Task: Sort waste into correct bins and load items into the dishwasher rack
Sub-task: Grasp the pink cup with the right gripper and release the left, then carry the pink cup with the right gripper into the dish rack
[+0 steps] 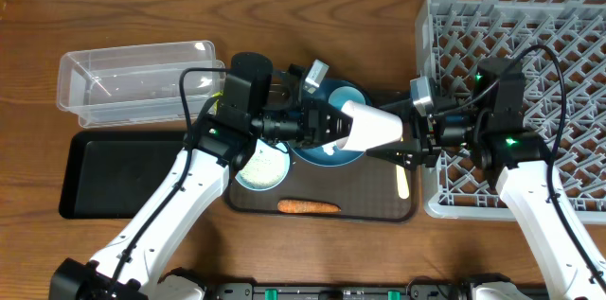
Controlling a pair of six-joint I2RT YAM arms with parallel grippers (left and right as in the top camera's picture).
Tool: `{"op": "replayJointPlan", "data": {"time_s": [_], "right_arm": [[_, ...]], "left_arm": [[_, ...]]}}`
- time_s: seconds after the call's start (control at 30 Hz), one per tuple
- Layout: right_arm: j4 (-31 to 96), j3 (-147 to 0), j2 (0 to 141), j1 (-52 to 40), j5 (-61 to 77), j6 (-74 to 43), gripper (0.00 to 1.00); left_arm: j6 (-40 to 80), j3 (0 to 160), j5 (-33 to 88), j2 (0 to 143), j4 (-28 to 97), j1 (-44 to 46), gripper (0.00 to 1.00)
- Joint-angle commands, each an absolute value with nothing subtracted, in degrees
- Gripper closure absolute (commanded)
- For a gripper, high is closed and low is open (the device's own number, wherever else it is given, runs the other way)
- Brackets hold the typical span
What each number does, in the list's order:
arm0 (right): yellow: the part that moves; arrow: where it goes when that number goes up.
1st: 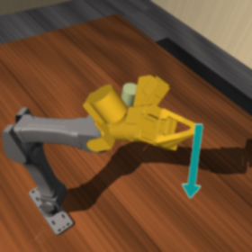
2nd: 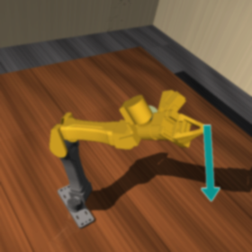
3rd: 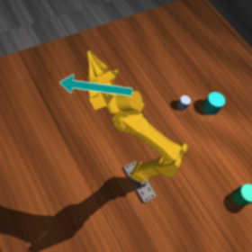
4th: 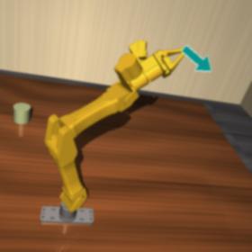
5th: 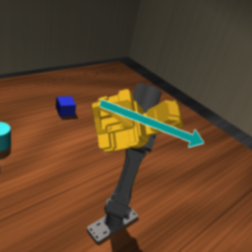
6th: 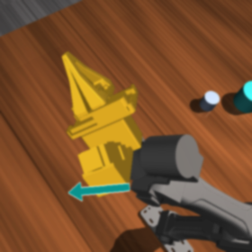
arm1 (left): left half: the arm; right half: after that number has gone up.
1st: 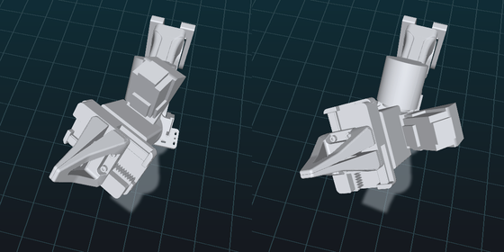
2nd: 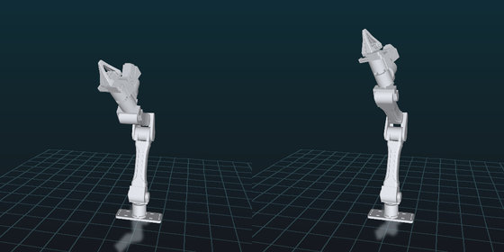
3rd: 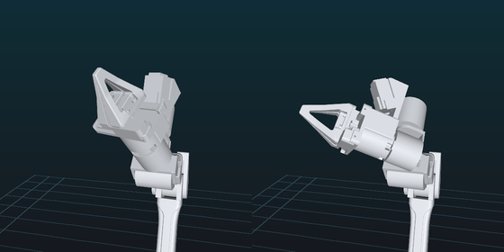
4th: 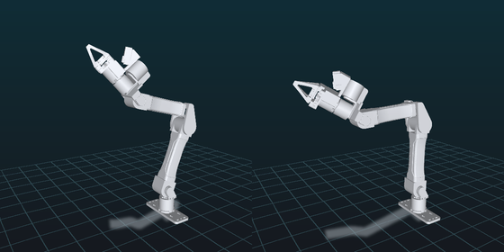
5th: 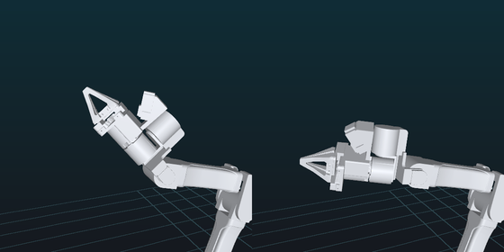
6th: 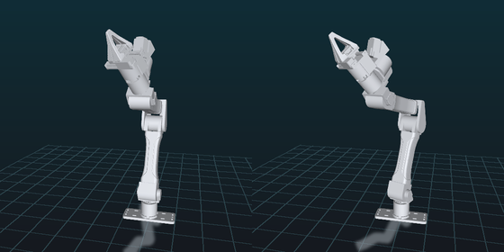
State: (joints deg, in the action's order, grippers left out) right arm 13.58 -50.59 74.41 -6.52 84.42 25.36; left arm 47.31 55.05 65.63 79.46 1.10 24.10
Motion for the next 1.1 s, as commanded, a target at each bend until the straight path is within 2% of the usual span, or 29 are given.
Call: {"op": "replayJointPlan", "data": {"time_s": [0.0,0.17,0.4,0.5,0.6,0.67,0.8,0.87,1.07], "right_arm": [[13.5,-51.6,74.4,-7.3,84.6,21.2,0.42],[13.5,-51.6,74.4,-7.2,78.3,14.5,0.51],[15.0,-51.6,74.4,-7.2,62.2,6.8,0.55],[16.5,-51.7,74.4,-7.1,55.3,5.4,0.57],[18.5,-51.7,74.1,-7.1,49.7,4.4,0.65],[21.1,-52.5,73.5,-7.0,45.9,4.3,0.63],[31.9,-57.6,72.6,-5.7,36.3,4.3,0.64],[38.8,-61.7,72.6,-4.6,31.5,4.3,0.69],[54.9,-75.8,72.6,1.1,21.7,3.6,0.69]], "left_arm": [[43.7,55.8,65.3,79.4,1.2,24.0,0.61],[37.3,55.7,63.0,79.4,4.5,23.7,0.41],[25.4,55.7,44.1,79.3,24.2,20.0,0.24],[21.9,55.7,37.0,78.5,30.1,17.1,0.22],[19.4,55.7,29.9,76.3,35.7,14.0,0.19],[18.4,55.7,25.7,74.3,39.0,12.3,0.19],[18.0,55.7,19.4,69.8,44.6,9.5,0.19],[17.7,55.7,18.2,67.9,46.3,8.4,0.18],[17.6,55.7,12.9,65.2,49.3,7.4,0.19]]}}
